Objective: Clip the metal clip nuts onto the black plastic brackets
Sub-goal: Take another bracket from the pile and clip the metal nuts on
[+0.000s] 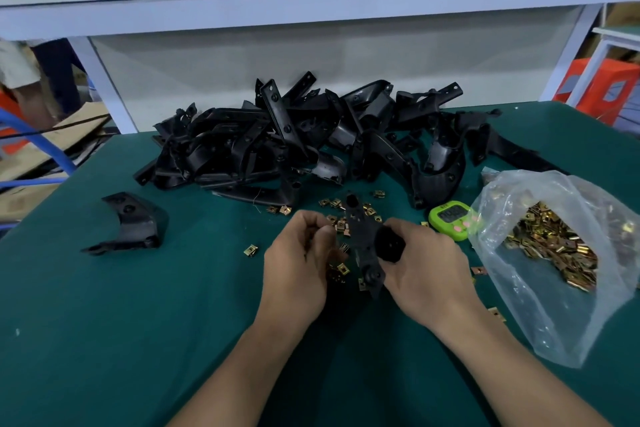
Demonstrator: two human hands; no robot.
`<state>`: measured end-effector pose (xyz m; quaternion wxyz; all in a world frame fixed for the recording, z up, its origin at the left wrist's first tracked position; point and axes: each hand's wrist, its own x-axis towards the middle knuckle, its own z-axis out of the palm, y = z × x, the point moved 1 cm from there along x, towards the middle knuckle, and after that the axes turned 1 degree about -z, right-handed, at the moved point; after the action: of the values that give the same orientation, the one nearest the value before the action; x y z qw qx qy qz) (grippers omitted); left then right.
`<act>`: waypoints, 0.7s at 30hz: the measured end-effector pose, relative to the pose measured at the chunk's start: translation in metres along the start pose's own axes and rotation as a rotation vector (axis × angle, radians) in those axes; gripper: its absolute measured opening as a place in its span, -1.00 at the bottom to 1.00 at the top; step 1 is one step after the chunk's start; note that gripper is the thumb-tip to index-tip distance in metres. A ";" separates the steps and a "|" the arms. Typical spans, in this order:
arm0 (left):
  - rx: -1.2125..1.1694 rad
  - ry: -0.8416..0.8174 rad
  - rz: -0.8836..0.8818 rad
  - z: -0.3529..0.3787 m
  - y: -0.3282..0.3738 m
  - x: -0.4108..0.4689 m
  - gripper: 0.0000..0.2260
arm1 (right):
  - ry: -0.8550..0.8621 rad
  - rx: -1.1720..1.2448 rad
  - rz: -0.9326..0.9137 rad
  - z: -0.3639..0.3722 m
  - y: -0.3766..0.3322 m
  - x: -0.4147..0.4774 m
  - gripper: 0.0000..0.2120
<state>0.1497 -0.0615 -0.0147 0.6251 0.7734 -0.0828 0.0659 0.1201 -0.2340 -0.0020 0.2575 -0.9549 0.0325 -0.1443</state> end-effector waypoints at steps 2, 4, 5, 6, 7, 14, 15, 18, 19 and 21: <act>0.003 0.031 -0.011 0.001 0.000 0.001 -0.80 | 0.016 -0.073 0.012 -0.001 0.001 0.001 -0.85; -0.003 0.036 -0.024 0.000 0.003 0.002 -0.78 | 0.045 -0.156 0.015 -0.001 0.004 0.002 -0.83; -0.022 0.025 -0.040 0.000 0.004 0.002 -0.80 | 0.057 -0.179 0.018 -0.001 0.004 0.003 -0.80; -0.047 0.012 -0.059 0.000 0.005 0.002 -0.82 | 0.064 -0.191 0.024 0.000 0.004 0.003 -0.78; -0.076 0.004 -0.078 -0.001 0.006 0.002 -0.85 | 0.068 -0.202 0.029 0.001 0.004 0.004 -0.77; -0.183 0.044 -0.133 -0.008 0.006 0.001 -0.83 | 0.053 -0.244 0.041 -0.001 0.006 0.007 -0.84; -0.212 0.040 -0.130 -0.009 0.005 0.001 -0.83 | 0.053 -0.243 0.038 -0.001 0.007 0.007 -0.84; -0.235 0.034 -0.115 -0.009 0.003 -0.001 -0.86 | 0.060 -0.229 0.048 0.000 0.008 0.006 -0.79; -0.230 0.039 -0.120 -0.008 0.002 -0.002 -0.87 | 0.062 -0.228 0.055 0.001 0.009 0.006 -0.76; -0.255 0.038 -0.148 -0.007 -0.001 0.000 -0.85 | 0.058 -0.234 0.062 0.002 0.008 0.006 -0.71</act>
<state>0.1501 -0.0543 -0.0146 0.7229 0.6902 -0.0213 0.0233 0.1264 -0.2411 -0.0065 0.1478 -0.9723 0.0859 -0.1593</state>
